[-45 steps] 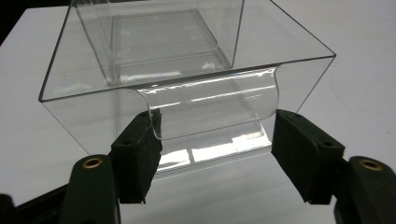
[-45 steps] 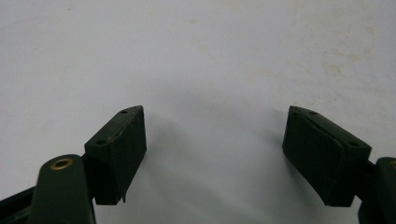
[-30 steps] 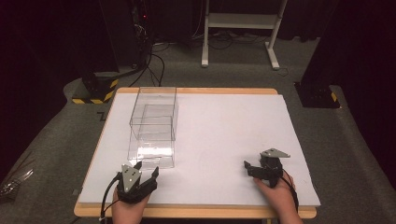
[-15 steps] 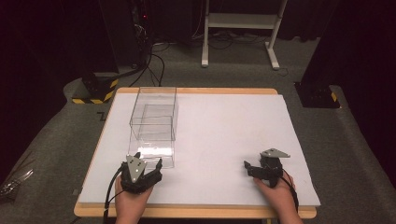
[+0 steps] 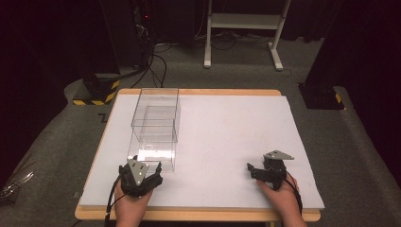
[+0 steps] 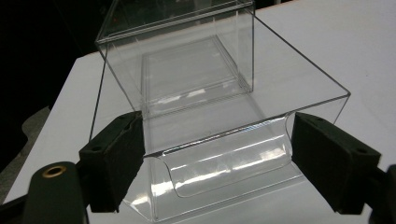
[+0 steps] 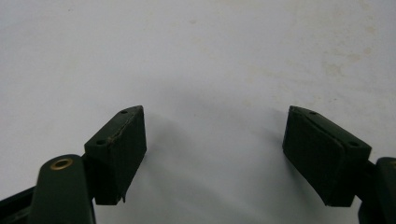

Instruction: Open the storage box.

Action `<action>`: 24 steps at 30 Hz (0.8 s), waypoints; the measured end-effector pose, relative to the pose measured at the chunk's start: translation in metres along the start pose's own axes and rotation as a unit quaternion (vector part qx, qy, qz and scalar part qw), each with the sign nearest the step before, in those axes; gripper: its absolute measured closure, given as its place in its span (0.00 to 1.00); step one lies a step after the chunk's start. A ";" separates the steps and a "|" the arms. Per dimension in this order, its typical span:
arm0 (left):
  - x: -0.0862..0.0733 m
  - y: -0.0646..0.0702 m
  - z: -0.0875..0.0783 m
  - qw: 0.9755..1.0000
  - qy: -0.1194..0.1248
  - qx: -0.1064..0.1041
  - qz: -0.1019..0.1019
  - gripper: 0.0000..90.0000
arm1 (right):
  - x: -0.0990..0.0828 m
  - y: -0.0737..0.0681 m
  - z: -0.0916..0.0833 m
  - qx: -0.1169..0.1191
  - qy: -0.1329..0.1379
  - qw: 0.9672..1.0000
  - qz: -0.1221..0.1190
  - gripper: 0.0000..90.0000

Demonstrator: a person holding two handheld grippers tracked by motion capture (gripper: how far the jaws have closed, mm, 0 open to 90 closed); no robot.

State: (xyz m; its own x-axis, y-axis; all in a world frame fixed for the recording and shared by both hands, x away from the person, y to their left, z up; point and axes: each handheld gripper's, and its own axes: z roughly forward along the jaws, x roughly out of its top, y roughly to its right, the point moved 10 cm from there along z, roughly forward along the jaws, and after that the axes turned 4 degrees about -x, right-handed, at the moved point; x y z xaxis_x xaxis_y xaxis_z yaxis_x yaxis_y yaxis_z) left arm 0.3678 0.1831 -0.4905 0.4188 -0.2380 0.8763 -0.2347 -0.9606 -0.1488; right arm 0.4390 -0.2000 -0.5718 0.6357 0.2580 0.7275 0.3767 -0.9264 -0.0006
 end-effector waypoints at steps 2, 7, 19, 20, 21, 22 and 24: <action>0.001 0.001 -0.002 1.000 0.003 -0.010 -0.007 0.22 | 0.000 0.000 0.000 0.000 0.000 1.000 0.000 0.24; 0.011 0.005 -0.009 0.998 0.027 -0.053 -0.030 0.26 | 0.000 0.000 0.000 -0.001 0.000 1.000 -0.002 0.24; 0.023 -0.046 -0.002 0.996 0.041 -0.052 -0.066 0.42 | 0.000 0.000 0.000 -0.001 0.000 1.000 -0.001 0.24; 0.022 -0.054 -0.001 0.995 0.040 -0.051 -0.071 0.45 | 0.000 0.000 0.000 -0.001 0.000 1.000 -0.002 0.24; 0.021 -0.062 0.001 0.995 0.040 -0.046 -0.077 0.48 | 0.000 0.000 0.000 -0.001 0.000 1.000 -0.002 0.24; 0.020 -0.070 0.002 0.995 0.041 -0.042 -0.082 0.50 | 0.000 0.000 0.000 -0.001 0.000 1.000 -0.002 0.24; 0.017 -0.087 0.004 0.995 0.038 -0.030 -0.090 0.54 | 0.000 0.000 0.000 -0.001 0.000 1.000 -0.002 0.24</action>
State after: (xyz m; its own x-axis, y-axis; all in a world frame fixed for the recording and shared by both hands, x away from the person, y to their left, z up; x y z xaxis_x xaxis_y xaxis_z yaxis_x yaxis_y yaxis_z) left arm 0.3989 0.2620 -0.4645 0.3915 -0.0491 0.9189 -0.2154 -0.9757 0.0396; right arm 0.4391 -0.2001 -0.5719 0.6344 0.2621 0.7272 0.3776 -0.9259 0.0042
